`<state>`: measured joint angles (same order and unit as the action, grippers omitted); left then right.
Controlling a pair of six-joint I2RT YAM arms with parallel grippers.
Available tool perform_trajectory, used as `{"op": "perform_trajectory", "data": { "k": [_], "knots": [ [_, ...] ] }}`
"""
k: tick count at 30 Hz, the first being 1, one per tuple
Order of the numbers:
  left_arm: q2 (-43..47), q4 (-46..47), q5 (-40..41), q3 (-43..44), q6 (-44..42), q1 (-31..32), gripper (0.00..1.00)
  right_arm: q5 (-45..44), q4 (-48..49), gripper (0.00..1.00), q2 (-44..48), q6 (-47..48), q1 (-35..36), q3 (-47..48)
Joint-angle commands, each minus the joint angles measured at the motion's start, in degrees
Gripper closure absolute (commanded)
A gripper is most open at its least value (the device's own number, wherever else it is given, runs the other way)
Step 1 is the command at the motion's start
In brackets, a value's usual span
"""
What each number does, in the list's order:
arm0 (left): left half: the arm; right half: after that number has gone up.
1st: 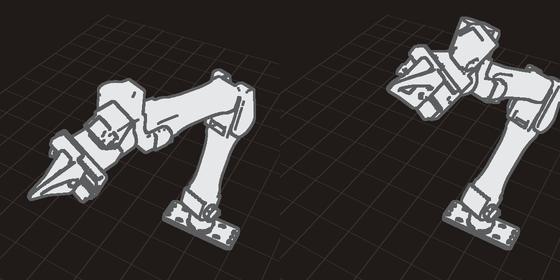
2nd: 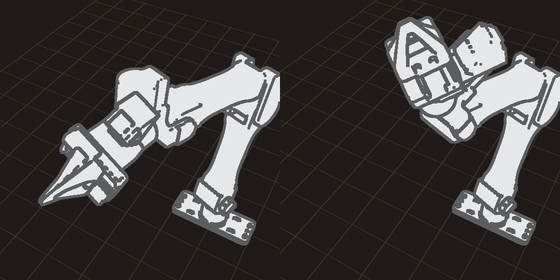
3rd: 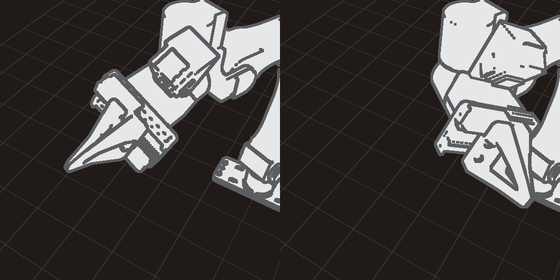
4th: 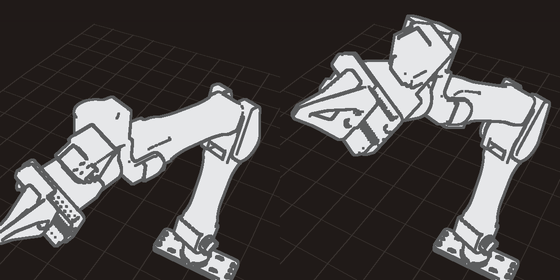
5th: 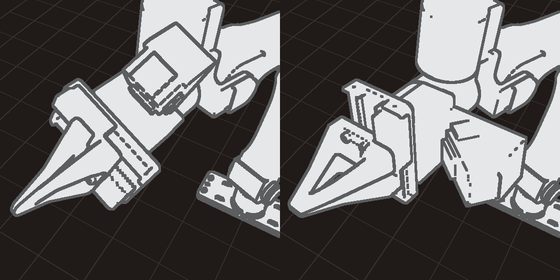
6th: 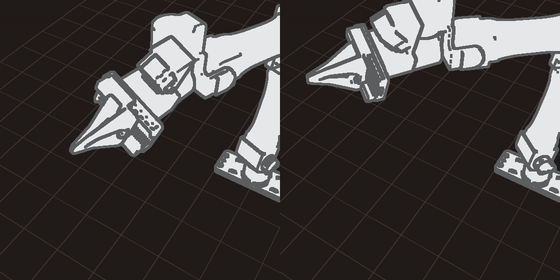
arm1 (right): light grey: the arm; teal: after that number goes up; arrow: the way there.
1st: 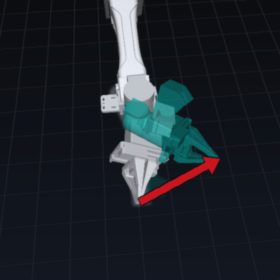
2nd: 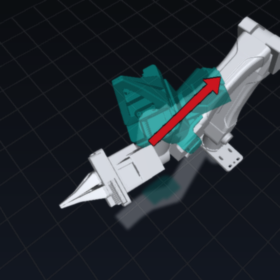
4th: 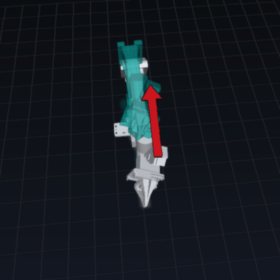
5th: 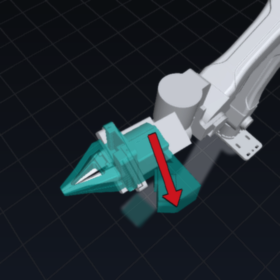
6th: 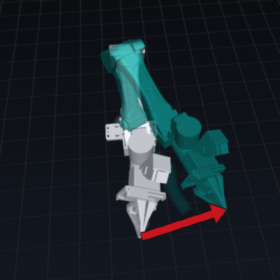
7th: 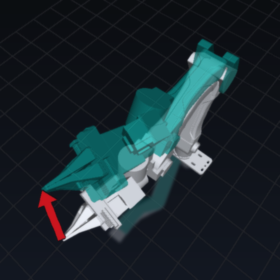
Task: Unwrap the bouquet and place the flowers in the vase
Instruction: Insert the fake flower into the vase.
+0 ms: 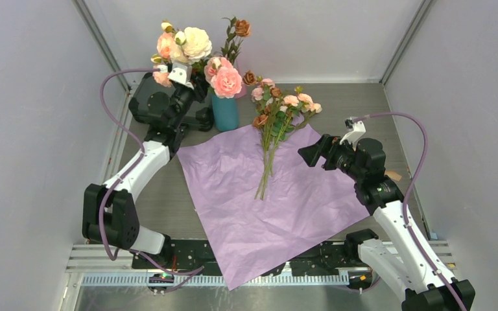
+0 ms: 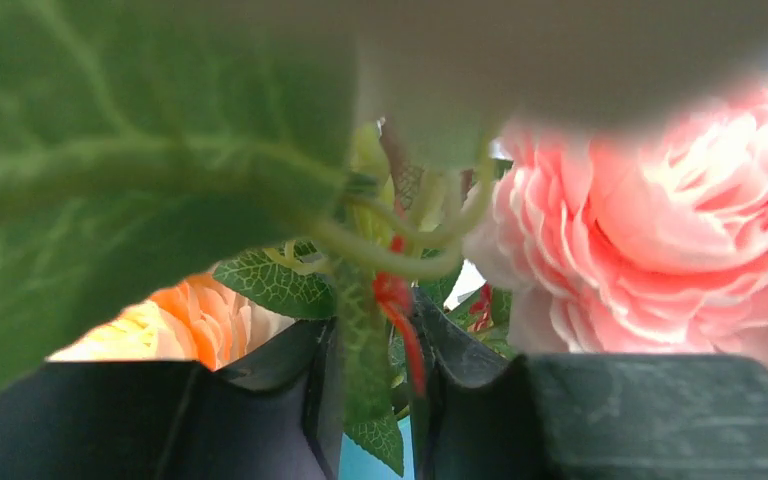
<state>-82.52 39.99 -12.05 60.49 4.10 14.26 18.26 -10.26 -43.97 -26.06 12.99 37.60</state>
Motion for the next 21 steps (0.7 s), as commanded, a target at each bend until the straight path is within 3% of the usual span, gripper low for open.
{"op": "perform_trajectory", "data": {
  "k": [1, 8, 15, 21],
  "knots": [
    [4.55, 1.03, 0.7, 0.02, -0.82, 0.07, 0.7, 1.37, 2.92, 0.05, 0.97, -0.63, -0.25, -0.1],
    [8.1, 1.01, 1.78, -1.28, -1.0, 0.06, 0.61, 2.05, 2.86, 0.05, 0.99, -0.73, -0.23, -0.1],
    [10.79, 1.93, 2.67, -2.89, -0.5, 0.06, 0.6, 2.7, 2.85, 0.05, 1.14, -0.91, -0.25, -0.08],
    [10.19, 1.09, 2.15, -2.11, -0.23, 0.06, 0.73, 3.0, 2.88, 0.05, 1.04, -1.1, -0.25, -0.11]
  ]
}}
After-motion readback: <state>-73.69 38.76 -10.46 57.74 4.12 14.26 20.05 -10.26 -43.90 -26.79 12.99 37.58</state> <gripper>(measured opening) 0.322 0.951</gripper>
